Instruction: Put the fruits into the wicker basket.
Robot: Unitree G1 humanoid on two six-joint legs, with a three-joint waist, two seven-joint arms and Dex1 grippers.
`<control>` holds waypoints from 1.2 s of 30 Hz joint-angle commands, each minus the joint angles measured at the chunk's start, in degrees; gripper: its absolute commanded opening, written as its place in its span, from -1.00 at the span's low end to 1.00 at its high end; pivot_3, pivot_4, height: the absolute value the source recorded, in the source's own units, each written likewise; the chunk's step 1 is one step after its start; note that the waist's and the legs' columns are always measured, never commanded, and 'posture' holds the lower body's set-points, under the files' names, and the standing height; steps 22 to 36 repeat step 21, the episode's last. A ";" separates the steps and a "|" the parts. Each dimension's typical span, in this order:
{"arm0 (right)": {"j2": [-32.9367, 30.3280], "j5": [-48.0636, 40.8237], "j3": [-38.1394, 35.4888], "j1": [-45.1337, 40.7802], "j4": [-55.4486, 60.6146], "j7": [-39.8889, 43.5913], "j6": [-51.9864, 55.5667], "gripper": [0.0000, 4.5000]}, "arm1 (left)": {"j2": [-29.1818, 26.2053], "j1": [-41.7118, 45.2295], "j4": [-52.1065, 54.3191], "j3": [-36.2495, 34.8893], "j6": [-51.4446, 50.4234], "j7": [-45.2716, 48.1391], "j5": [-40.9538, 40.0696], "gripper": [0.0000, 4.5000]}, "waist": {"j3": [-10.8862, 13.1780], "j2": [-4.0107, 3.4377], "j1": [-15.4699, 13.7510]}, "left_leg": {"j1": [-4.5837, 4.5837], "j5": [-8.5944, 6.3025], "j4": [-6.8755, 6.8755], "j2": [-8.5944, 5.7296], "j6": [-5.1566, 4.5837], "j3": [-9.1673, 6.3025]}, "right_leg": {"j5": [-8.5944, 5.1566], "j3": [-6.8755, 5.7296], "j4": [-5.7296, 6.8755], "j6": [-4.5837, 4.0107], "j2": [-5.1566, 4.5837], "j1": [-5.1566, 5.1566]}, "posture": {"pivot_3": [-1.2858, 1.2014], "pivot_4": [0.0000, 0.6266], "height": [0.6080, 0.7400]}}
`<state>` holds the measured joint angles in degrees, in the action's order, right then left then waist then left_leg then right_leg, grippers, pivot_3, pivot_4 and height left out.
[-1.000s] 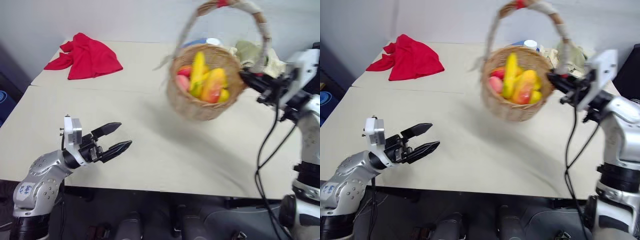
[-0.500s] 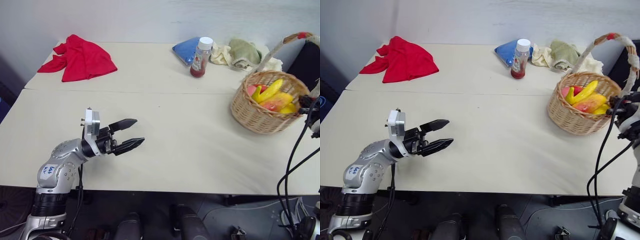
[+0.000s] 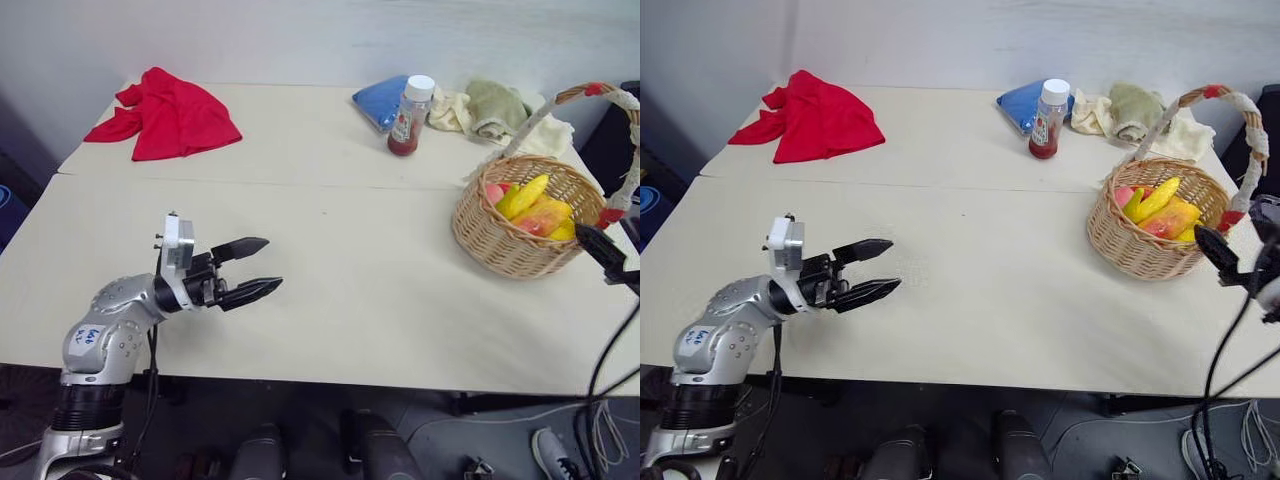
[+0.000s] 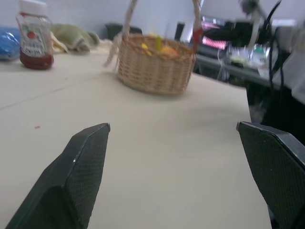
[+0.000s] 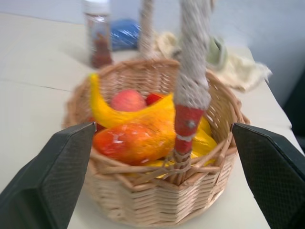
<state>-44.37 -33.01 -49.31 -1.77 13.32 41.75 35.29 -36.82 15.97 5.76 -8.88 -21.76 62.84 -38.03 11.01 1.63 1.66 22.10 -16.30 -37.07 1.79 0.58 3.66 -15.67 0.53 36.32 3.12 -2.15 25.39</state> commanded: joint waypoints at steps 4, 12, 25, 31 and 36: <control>-4.27 3.10 -3.84 12.14 1.55 16.55 -16.52 1.00 | -3.02 -4.44 0.34 -2.02 4.86 4.10 2.46 1.00 | 0.00 0.00 0.10 | -0.01 0.00 -0.02 0.04 0.00 0.03 | 0.00 0.03 -0.26 0.00 0.06 -0.10 | 0.03 -0.52 1.00; -1.67 11.11 23.79 12.71 2.37 28.44 -36.50 1.00 | -3.88 -13.22 -0.74 -5.75 10.42 0.11 7.76 1.00 | -0.01 0.21 0.56 | -0.91 -0.15 0.11 0.42 0.09 0.09 | -0.17 0.11 -0.59 -0.15 0.36 -1.03 | 0.03 -0.52 1.00; 9.44 18.56 45.05 -5.21 -16.12 27.52 -49.15 1.00 | -2.26 -19.70 -0.62 -8.56 19.02 -8.05 15.17 1.00 | 0.02 0.20 -0.35 | -0.88 -0.28 0.04 0.58 0.32 0.06 | -0.21 -0.03 -0.32 -0.37 0.33 -0.90 | 0.03 -0.52 1.00; 9.44 18.56 45.05 -5.21 -16.12 27.52 -49.15 1.00 | -2.26 -19.70 -0.62 -8.56 19.02 -8.05 15.17 1.00 | 0.02 0.20 -0.35 | -0.88 -0.28 0.04 0.58 0.32 0.06 | -0.21 -0.03 -0.32 -0.37 0.33 -0.90 | 0.03 -0.52 1.00; 9.44 18.56 45.05 -5.21 -16.12 27.52 -49.15 1.00 | -2.26 -19.70 -0.62 -8.56 19.02 -8.05 15.17 1.00 | 0.02 0.20 -0.35 | -0.88 -0.28 0.04 0.58 0.32 0.06 | -0.21 -0.03 -0.32 -0.37 0.33 -0.90 | 0.03 -0.52 1.00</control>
